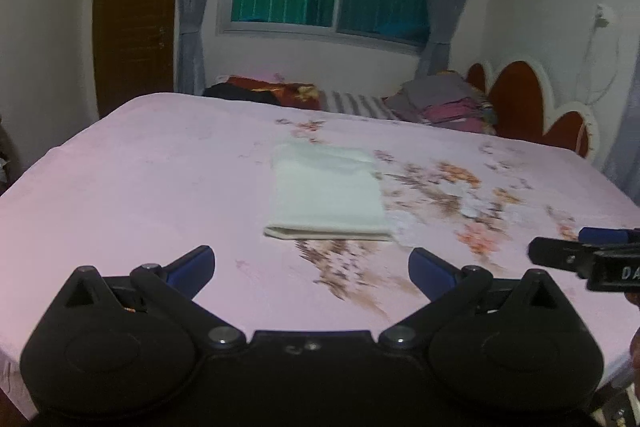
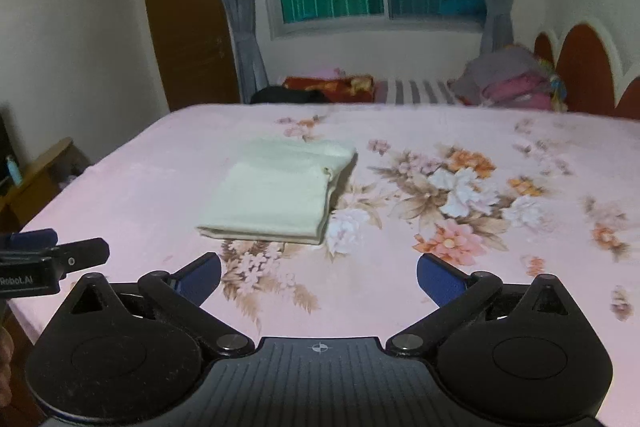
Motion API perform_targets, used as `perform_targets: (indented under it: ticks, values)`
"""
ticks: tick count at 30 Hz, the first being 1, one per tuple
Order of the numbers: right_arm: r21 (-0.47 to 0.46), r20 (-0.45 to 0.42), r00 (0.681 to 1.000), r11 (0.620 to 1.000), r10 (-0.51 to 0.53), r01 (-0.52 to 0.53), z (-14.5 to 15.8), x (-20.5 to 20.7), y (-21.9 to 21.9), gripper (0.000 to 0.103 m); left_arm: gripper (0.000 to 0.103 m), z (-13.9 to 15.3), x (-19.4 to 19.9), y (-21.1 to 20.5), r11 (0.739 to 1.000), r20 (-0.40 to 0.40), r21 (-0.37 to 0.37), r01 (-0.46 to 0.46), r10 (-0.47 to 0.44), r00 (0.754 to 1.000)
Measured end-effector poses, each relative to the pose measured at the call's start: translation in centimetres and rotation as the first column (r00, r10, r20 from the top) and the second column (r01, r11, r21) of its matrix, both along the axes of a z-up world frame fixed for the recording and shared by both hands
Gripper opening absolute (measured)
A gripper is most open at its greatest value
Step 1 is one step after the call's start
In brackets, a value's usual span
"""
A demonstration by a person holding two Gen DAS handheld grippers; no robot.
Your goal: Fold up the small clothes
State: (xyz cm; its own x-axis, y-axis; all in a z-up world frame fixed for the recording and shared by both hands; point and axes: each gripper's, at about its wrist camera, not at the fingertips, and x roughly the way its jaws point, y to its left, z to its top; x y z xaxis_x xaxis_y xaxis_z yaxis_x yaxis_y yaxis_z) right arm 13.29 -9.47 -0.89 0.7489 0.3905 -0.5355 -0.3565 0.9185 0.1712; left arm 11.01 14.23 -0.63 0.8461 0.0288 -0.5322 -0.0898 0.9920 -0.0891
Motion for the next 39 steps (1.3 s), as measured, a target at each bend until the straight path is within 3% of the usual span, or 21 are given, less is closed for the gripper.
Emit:
perform_targets:
  ticks: [6,15,39]
  values:
    - [-0.020,0.040,0.998,0.999,-0.045,0.046,2.3,-5.3,-1.0,0.103,0.103,2.0,-3.3,-2.5,1.000,0.047,0.016,0.026,-0.027,0.999]
    - [0.019,0.081,0.992,0.995,-0.100,0.099,3.3,-9.1,-2.6,0.103,0.103,3.0,-6.0,-4.7,0.998,0.109,0.049,0.036,-0.041,0.993]
    - [0.012,0.101,0.990,0.995,-0.103,0.102,4.0,-10.7,-3.6,0.103,0.103,2.7,-6.3,-5.5,0.997,0.128,0.062,0.047,-0.055,0.990]
